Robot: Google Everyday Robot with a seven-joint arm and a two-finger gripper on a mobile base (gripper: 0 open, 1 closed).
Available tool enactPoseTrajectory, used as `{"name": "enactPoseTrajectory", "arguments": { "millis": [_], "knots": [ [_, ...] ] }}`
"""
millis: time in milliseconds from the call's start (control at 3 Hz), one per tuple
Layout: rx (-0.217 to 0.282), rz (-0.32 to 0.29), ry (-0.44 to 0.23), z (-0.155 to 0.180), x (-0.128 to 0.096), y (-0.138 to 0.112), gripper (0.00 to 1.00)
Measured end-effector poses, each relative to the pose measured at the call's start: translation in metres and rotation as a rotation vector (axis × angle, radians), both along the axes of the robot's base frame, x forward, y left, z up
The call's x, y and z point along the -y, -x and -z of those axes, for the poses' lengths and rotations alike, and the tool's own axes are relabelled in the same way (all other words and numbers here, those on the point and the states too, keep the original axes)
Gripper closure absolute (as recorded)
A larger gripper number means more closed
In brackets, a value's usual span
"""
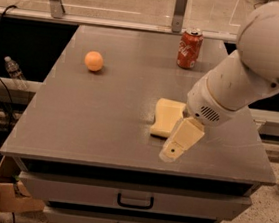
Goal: Move sponge near orange
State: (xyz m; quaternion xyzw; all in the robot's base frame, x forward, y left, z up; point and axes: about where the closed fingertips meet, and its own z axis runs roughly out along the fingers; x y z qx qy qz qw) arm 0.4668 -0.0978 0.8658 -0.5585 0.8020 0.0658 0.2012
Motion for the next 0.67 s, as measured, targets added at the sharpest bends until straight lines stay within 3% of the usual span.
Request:
{"name": "enactPoseTrajectory", "arguments": {
  "millis": [667],
  "knots": [
    [0.002, 0.050, 0.006, 0.033, -0.004, -0.030, 0.00]
  ]
}}
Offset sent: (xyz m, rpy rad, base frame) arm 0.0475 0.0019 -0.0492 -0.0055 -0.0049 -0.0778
